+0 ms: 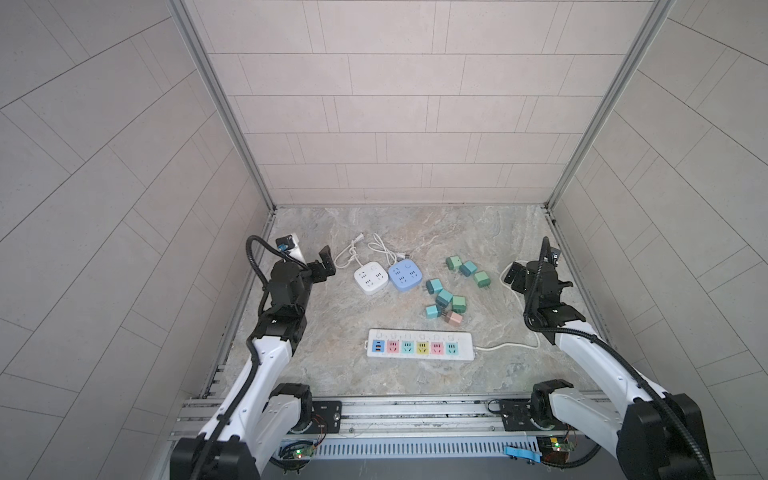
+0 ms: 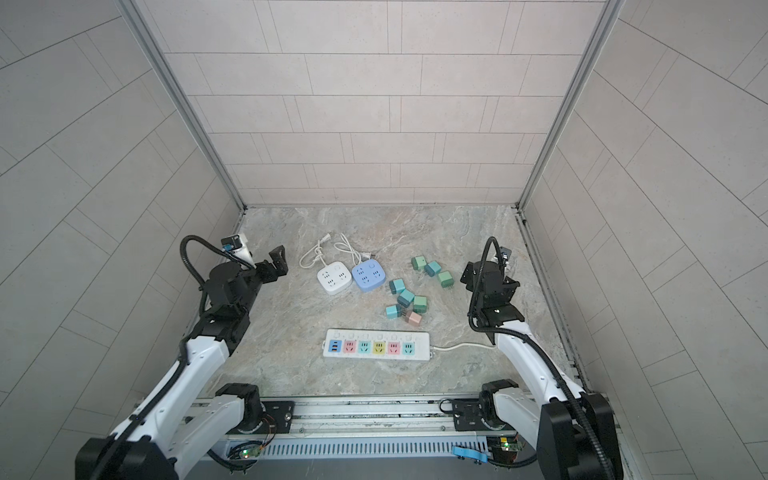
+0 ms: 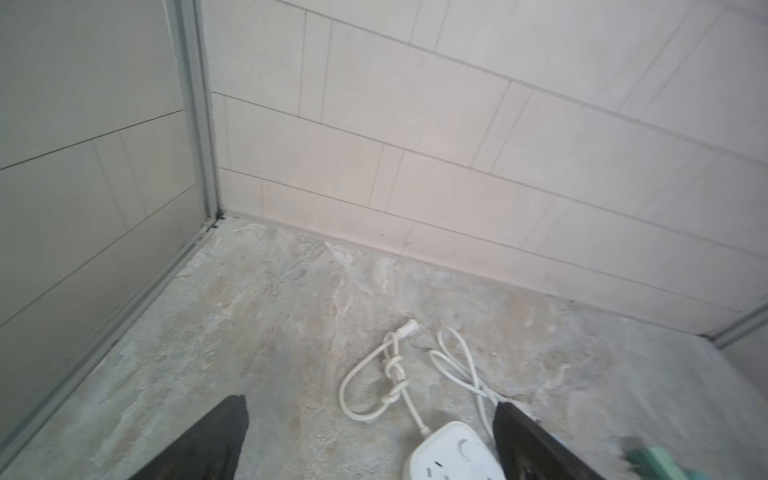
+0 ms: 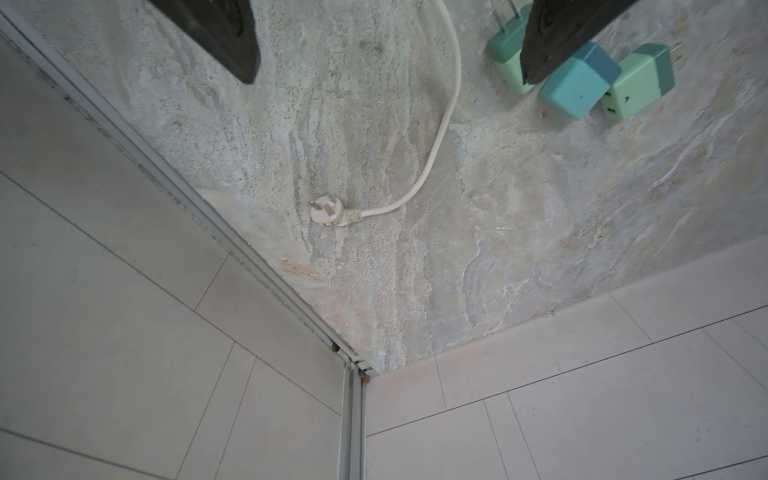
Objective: Insert the plug
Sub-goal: 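Move the right gripper over the teal plug adapters while the left arm holds still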
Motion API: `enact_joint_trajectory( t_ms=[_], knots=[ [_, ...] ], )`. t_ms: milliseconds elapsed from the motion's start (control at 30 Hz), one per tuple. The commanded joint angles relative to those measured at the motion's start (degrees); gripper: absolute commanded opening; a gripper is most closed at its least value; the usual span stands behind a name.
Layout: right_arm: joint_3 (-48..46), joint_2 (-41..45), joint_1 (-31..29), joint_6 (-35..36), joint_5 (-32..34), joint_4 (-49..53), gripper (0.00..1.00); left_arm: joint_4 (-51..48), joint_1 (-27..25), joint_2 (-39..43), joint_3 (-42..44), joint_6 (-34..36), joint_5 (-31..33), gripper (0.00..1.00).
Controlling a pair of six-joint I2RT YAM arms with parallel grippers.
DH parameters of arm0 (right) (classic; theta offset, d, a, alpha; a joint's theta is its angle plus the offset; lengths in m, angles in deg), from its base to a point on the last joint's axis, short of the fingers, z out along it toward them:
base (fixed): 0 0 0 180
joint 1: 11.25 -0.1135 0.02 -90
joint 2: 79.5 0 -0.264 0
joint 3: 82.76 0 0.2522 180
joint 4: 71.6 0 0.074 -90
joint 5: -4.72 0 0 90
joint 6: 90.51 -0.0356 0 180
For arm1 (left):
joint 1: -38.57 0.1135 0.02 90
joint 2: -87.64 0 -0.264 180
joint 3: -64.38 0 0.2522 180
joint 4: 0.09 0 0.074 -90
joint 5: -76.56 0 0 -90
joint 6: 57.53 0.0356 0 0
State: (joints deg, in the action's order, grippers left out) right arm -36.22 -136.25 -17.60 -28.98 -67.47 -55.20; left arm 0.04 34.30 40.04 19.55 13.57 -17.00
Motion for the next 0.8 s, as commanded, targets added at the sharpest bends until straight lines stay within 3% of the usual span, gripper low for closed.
enact_joint_trajectory(
  t_ms=[0, 200, 400, 567, 667, 767],
  knots=[
    [2.33, 5.62, -0.81, -3.42, -8.4, 9.65, 1.0, -1.92, 0.02, 6.12, 4.35, -11.56, -10.38, 1.0],
    [0.36, 15.77, -1.08, -8.0, -17.13, 12.81, 1.0, -6.69, -0.12, 6.32, 1.97, -12.21, -18.71, 1.0],
    [-1.11, 18.54, -1.87, -8.72, -25.17, 14.37, 1.0, -10.43, 0.34, 0.85, -2.34, -13.85, -19.3, 1.0],
    [-2.48, 19.5, -8.89, -10.04, -22.27, 16.79, 0.95, -14.91, 0.8, 2.68, 0.76, -14.97, -4.36, 1.0],
    [-3.44, 17.91, -17.05, -11.33, -17.12, 16.33, 0.91, -15.37, 1.08, -0.97, -0.48, -10.91, -7.58, 1.0],
    [-5.27, 15.6, -24.34, -12.55, -13.2, 13.38, 0.9, -18.41, 0.95, -6.31, -2.58, -8.2, -6.42, 1.0]
  ],
)
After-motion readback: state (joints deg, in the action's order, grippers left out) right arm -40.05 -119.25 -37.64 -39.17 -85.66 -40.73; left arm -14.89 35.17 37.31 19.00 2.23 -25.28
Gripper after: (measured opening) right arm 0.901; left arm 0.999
